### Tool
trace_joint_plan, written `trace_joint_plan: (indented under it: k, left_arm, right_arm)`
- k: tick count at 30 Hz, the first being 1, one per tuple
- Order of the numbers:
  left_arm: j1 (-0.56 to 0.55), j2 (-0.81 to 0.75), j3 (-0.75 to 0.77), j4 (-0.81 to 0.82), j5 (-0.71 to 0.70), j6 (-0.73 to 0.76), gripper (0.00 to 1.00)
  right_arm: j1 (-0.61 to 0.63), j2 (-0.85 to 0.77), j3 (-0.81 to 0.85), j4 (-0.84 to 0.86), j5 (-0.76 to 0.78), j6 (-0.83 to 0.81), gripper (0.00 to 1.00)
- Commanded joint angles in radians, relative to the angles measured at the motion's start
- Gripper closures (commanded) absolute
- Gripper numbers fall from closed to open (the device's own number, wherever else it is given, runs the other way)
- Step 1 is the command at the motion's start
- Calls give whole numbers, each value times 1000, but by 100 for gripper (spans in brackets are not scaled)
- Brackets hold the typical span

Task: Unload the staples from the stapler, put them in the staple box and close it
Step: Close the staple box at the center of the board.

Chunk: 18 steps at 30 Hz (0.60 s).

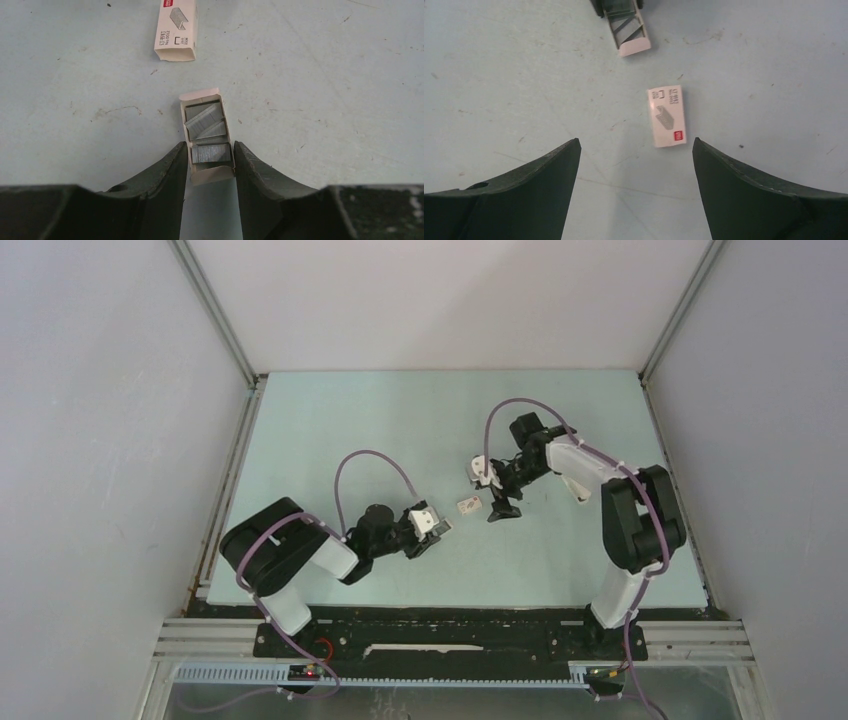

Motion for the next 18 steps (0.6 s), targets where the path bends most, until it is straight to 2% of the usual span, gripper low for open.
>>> trace_joint_plan:
  k: [1, 8, 18]
  left_arm:
    - [-12, 26, 18, -53, -6, 21, 56]
    - [-11, 35, 22, -51, -18, 15, 56]
    - [-12, 56, 12, -5, -25, -7, 56]
  right_arm:
    - [23, 70, 115, 18, 23, -22, 10]
    - [52, 167, 199, 19, 82, 5, 13]
    - [95, 217, 216, 35, 154, 25, 20]
